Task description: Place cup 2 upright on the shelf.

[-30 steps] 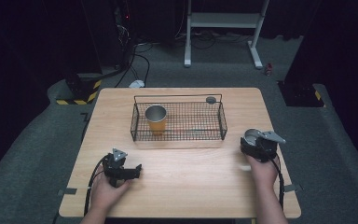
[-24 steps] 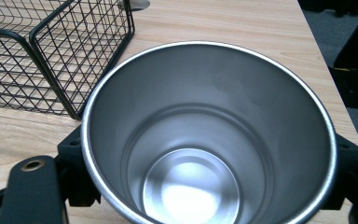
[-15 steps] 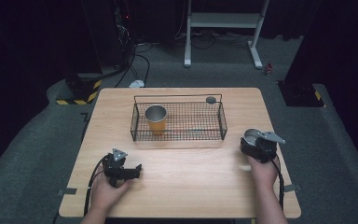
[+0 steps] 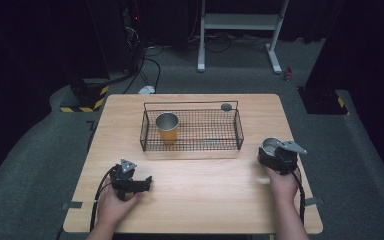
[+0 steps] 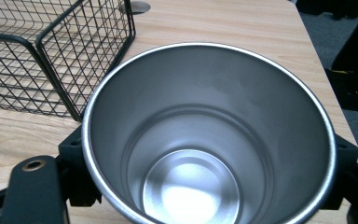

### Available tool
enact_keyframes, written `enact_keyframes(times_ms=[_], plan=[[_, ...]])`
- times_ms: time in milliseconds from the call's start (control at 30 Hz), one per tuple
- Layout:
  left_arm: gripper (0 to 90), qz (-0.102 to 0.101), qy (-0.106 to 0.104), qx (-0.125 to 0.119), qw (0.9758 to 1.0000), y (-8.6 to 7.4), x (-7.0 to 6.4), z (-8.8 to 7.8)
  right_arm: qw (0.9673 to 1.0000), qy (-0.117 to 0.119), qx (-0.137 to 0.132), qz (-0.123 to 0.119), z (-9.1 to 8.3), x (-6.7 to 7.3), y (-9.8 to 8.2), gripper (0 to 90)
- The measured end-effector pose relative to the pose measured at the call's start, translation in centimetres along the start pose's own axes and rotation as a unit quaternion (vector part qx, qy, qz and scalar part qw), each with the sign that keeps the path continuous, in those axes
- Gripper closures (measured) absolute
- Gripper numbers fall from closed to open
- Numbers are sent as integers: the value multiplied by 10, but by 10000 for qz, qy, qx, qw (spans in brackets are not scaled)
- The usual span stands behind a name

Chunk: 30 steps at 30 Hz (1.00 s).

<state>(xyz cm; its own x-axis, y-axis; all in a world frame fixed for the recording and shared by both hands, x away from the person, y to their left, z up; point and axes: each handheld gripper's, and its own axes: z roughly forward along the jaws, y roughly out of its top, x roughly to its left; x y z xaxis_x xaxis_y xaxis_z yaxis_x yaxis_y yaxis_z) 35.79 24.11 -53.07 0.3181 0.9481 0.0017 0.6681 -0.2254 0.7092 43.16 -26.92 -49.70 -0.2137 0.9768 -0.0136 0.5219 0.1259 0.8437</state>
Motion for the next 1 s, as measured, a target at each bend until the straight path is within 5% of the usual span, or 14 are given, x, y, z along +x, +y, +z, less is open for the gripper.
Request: enact_keyframes(times_ms=[433, 1000], plan=[[0, 4, 2, 1, 10000, 0, 0, 0, 9995, 128, -192, -215, -13, 13, 5, 185], [0, 1, 3, 1, 10000, 0, 0, 0, 9977, 477, -242, -426, -28, 51, 1, 185]])
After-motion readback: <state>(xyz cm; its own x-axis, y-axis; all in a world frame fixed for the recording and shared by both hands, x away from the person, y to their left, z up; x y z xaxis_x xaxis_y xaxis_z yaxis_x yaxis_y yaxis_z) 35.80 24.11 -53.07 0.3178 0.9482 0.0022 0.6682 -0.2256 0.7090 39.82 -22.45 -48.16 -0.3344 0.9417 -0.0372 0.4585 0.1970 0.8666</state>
